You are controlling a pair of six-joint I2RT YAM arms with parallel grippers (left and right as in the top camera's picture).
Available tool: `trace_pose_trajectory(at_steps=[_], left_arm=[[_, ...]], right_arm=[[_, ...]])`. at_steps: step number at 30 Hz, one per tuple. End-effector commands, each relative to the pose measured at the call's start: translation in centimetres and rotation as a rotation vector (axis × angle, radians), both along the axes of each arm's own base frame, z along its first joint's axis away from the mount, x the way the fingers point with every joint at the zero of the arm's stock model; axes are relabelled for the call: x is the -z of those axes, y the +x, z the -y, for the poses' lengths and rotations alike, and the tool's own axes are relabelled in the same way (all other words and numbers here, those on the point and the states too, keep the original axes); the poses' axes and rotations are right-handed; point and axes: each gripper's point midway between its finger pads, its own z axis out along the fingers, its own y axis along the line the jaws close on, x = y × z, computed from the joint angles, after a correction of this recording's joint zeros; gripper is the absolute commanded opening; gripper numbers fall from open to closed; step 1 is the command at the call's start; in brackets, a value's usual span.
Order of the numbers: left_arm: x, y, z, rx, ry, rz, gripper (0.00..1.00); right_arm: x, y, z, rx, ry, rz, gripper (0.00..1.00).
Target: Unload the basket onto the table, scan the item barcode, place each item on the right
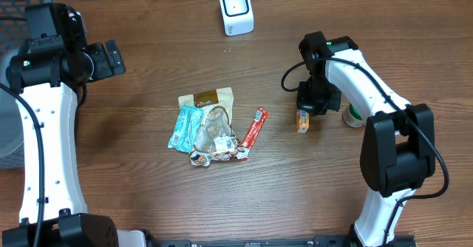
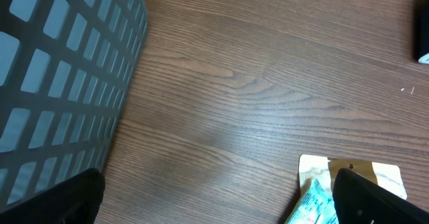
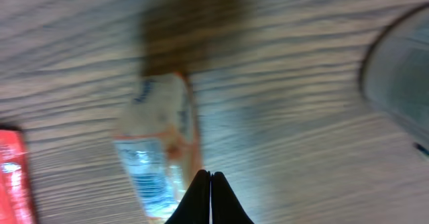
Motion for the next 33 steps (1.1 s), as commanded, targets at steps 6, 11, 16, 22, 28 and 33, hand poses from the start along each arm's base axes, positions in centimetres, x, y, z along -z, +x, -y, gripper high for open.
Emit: trace_pose_trajectory(at_steps=[6,11,16,22,28,33], left_arm=[[-0.2,0.4,0.6,0.007,-0.012,0.009,1.0],[-0.2,0.4,0.6,0.007,-0.013,0.008,1.0],[-0.2,0.4,0.6,0.007,-0.013,0.008,1.0],[-0.2,0.4,0.6,0.007,-0.012,0.009,1.0],[-0.2,0.4,0.6,0.007,-0.013,0.008,1.0],[-0.2,0.4,0.6,0.007,-0.013,0.008,1.0]], right_arm=[[-1.4,0.0,-5.6,0.001,0.286,0.005,0.04],[-1.2,0.5,-5.5,-0.016,0.255,0.035,0.07],[-0.8,1.2,-2.7,-0.004,0.13,0.067,0.27],[-0.8,0.7,-1.3,0.02,0.111,0.034,0.24],[-0.4,-0.3,-1.7,-0.037,0.161,-0.005,0.28],[0.7,-0.6,-2.7,-0.062,0.223,-0.002,0.31]])
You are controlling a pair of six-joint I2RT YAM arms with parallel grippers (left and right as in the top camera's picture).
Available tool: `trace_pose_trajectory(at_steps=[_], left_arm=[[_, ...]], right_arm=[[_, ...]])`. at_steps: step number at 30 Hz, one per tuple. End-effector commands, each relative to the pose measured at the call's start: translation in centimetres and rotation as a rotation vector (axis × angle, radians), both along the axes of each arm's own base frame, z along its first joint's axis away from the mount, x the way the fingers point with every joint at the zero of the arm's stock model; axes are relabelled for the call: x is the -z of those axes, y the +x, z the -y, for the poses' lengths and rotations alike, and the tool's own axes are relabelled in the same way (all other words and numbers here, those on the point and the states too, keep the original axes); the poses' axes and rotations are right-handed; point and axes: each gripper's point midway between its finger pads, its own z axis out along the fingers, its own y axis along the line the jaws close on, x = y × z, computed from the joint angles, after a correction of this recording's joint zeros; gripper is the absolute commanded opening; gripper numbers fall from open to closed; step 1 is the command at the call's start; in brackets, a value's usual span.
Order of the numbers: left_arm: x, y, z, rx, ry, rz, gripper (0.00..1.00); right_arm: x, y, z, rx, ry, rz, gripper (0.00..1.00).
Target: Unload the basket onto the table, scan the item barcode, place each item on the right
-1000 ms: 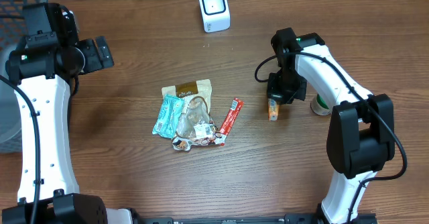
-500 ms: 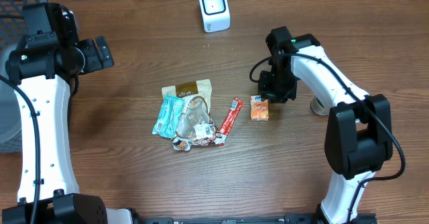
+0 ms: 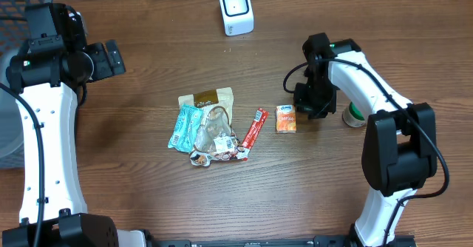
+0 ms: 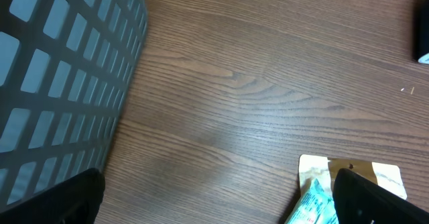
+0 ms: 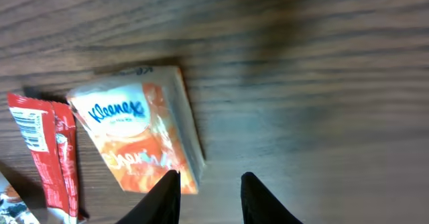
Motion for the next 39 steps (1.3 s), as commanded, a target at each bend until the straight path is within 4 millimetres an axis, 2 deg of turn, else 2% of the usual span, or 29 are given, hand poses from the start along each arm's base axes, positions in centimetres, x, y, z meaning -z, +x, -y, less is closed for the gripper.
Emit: trace_pose_trajectory(at_steps=[1,5,10,15,19,22,26,28,29,30,33,35,39], left_arm=[[-0.1,0.4,0.6,0.007,-0.013,0.008,1.0],[-0.1,0.4,0.6,0.007,-0.013,0.008,1.0],[-0.1,0.4,0.6,0.007,-0.013,0.008,1.0],[-0.2,0.4,0.6,0.007,-0.013,0.008,1.0],[-0.1,0.4,0.6,0.007,-0.013,0.008,1.0],[-0.2,0.4,0.6,0.007,-0.013,0.008,1.0],[-0.2,0.4,0.6,0.007,-0.013,0.008,1.0],[-0.1,0.4,0.6,0.007,-0.013,0.008,1.0],[-0.1,0.4,0.6,0.007,-0.013,0.008,1.0],[-0.1,0.4,0.6,0.007,-0.013,0.008,1.0],[-0.1,0.4,0.6,0.007,-0.013,0.008,1.0],[-0.1,0.4,0.6,0.007,-0.013,0.008,1.0],[-0.1,0.4,0.6,0.007,-0.013,0.008,1.0]], right_arm=[[-0.2,0.1,-1.0,-0.024,0.07,0.029,0.31],[-0.3,0.6,-1.9,-0.022,0.122,0.052,0.31],[0.0,0.4,-1.9,-0.021,0.123,0.046,0.3],[1.0,-0.4,-1.7,-0.021,0.118,0.027,0.3],[1.7,0.0,-1.7,-0.025,0.121,0.052,0.3],[2.0,0.4,-1.8,-0.026,0.126,0.075,0.23],[2.6,0.6,-1.9,-0.028,0.13,0.093,0.2],[2.9,0.5,-1.9,-0.029,0.13,0.095,0.11],[2.9,0.6,-1.9,-0.03,0.131,0.098,0.04],[2.9,0.7,-2.0,-0.03,0.132,0.104,0.04],[1.9,1.8,-2.1,-0.046,0.141,0.147,0.04],[0.4,2.9,-2.1,-0.054,0.142,0.189,0.04],[-4.5,5.3,-2.2,-0.068,0.139,0.294,0.04]])
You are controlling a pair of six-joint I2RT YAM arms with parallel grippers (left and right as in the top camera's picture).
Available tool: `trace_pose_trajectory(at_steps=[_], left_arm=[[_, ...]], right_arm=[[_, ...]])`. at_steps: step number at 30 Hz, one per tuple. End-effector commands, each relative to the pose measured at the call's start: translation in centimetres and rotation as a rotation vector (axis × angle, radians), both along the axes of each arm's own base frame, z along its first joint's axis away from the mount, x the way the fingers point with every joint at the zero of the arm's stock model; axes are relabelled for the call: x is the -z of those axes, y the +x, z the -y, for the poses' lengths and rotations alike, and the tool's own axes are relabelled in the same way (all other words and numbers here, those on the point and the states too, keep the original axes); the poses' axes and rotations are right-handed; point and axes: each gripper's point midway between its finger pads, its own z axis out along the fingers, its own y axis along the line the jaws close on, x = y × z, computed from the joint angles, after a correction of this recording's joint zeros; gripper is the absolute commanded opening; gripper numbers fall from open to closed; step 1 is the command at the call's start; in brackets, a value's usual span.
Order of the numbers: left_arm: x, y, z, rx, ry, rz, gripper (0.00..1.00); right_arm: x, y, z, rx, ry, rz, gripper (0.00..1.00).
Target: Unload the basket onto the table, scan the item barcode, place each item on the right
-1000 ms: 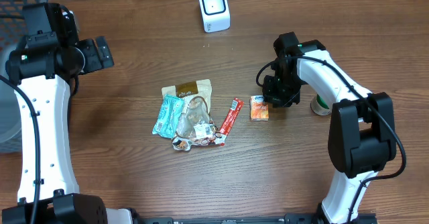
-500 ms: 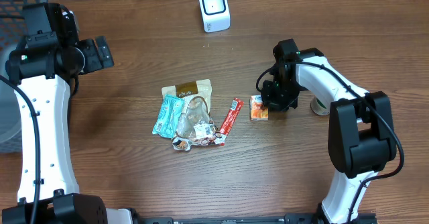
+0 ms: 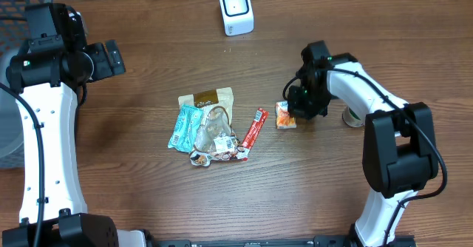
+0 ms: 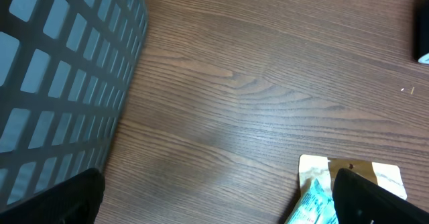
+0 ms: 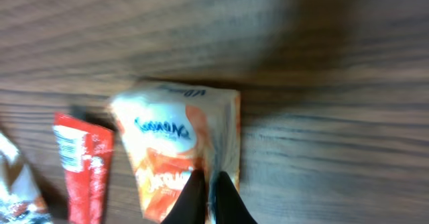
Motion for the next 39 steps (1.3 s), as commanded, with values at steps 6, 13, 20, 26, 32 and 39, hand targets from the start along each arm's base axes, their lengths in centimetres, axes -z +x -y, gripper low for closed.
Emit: trace_pose_trajectory(at_steps=[6,13,20,26,32,39], left_arm=[[-0.2,0.4,0.6,0.007,-0.012,0.009,1.0],[-0.2,0.4,0.6,0.007,-0.013,0.008,1.0],[-0.2,0.4,0.6,0.007,-0.013,0.008,1.0],[-0.2,0.4,0.6,0.007,-0.013,0.008,1.0],[-0.2,0.4,0.6,0.007,-0.013,0.008,1.0],[-0.2,0.4,0.6,0.007,-0.013,0.008,1.0]], right_arm=[[-13.7,5.9,-1.0,-0.016,0.062,0.326,0.03],[-24.7,7.5,0.0,0.044,0.027,0.518,0.03],[-30.5,8.6,1.1,0.084,-0.017,0.686,0.03],[-31.8,12.7,-0.8,0.038,-0.14,0.884,0.04],[-32.3,17.0,-5.6,-0.106,-0.345,1.105,0.04],[-29.8,21.8,-9.6,-0.325,-0.642,1.246,0.04]])
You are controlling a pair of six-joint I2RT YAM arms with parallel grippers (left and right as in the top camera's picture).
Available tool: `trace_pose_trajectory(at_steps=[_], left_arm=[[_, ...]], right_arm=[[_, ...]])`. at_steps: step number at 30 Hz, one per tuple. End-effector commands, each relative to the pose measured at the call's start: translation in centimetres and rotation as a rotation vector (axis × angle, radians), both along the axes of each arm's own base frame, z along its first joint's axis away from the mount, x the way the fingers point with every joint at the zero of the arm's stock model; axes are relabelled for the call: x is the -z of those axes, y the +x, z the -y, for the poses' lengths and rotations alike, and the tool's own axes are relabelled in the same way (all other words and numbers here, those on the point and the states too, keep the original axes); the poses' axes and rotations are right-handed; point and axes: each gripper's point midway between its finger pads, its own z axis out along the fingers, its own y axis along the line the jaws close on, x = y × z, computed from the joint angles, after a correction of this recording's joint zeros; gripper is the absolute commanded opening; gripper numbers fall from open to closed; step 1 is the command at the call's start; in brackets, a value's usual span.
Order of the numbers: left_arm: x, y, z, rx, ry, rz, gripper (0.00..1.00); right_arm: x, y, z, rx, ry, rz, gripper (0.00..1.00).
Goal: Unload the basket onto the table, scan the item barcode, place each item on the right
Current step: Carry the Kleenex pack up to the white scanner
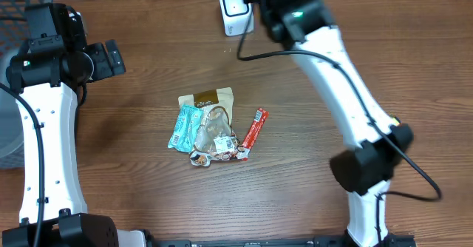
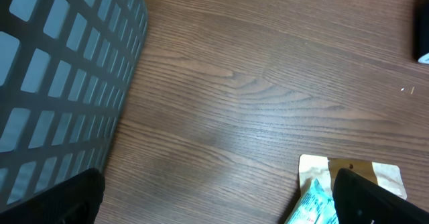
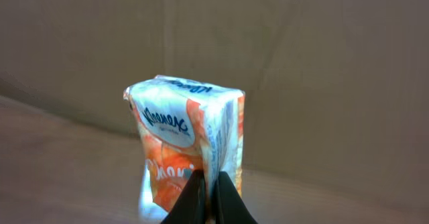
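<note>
An orange-and-white Kleenex tissue pack (image 3: 182, 140) stands upright in my right gripper (image 3: 208, 196), which is shut on its lower edge. In the overhead view the right arm (image 1: 295, 14) reaches to the back of the table, right beside the white scanner (image 1: 235, 10); the pack itself is hidden there under the arm. A whitish blur shows behind the pack's lower left in the right wrist view. My left gripper (image 2: 214, 207) hangs open over bare wood at the left, nothing between its fingers (image 2: 53, 200).
A pile of snack packets (image 1: 207, 125) with a red bar (image 1: 254, 128) lies mid-table; its tan pouch (image 2: 352, 174) shows in the left wrist view. A grey mesh basket (image 2: 60, 70) stands at the far left. A brown wall backs the table.
My right gripper was shut on the tissue pack down on the table right of the red bar. Now it holds the pack up at the back beside the scanner. The left arm is unchanged.
First my right gripper was shut low over the tissue pack, which stood on edge near a green roll. Then the pack lay flat closer to the red bar with the gripper open beside it. Then the gripper was shut on it, and now holds it by the scanner.
</note>
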Motion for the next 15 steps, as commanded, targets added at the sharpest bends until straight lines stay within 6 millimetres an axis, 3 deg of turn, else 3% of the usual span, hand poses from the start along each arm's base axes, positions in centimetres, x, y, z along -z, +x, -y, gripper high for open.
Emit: trace_pose_trajectory(at_steps=[1,8,15], left_arm=[[-0.2,0.4,0.6,0.007,-0.012,0.009,1.0],[-0.2,0.4,0.6,0.007,-0.012,0.009,1.0],[-0.2,0.4,0.6,0.007,-0.012,0.009,1.0]], right_arm=[[2.4,2.2,0.8,0.034,-0.307,0.034,0.04],[9.1,5.6,-0.5,-0.018,-0.588,0.021,0.04],[13.4,8.2,-1.9,-0.078,-0.765,0.064,0.04]])
